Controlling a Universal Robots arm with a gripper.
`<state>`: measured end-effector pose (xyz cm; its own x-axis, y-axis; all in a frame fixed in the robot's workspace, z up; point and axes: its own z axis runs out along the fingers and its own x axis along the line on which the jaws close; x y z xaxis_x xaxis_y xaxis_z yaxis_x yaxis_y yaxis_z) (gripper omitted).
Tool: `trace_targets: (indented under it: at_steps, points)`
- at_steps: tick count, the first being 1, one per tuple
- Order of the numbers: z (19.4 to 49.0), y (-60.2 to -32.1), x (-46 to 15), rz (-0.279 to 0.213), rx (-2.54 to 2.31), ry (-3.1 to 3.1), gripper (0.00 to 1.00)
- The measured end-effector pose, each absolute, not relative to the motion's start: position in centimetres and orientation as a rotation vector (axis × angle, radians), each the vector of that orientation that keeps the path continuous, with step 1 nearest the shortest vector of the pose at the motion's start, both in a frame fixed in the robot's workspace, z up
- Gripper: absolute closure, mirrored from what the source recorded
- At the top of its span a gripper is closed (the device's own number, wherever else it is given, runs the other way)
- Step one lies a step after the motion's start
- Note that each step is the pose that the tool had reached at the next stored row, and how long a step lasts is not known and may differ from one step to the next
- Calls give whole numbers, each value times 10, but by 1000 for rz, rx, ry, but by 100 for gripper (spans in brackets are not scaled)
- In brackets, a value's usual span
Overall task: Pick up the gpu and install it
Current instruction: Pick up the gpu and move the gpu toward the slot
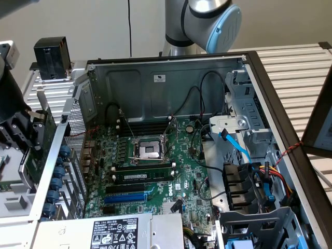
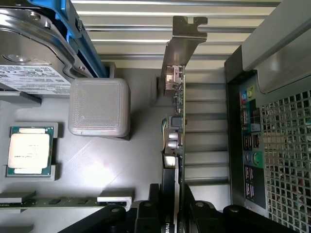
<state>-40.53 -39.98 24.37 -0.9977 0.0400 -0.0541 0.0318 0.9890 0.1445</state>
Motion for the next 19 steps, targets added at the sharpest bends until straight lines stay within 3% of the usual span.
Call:
trace_targets:
  at_steps: [12,19]
  points:
    - [244,-400,-405,216,60,3161,72]
    - [244,-400,-405,148,34,3198,72]
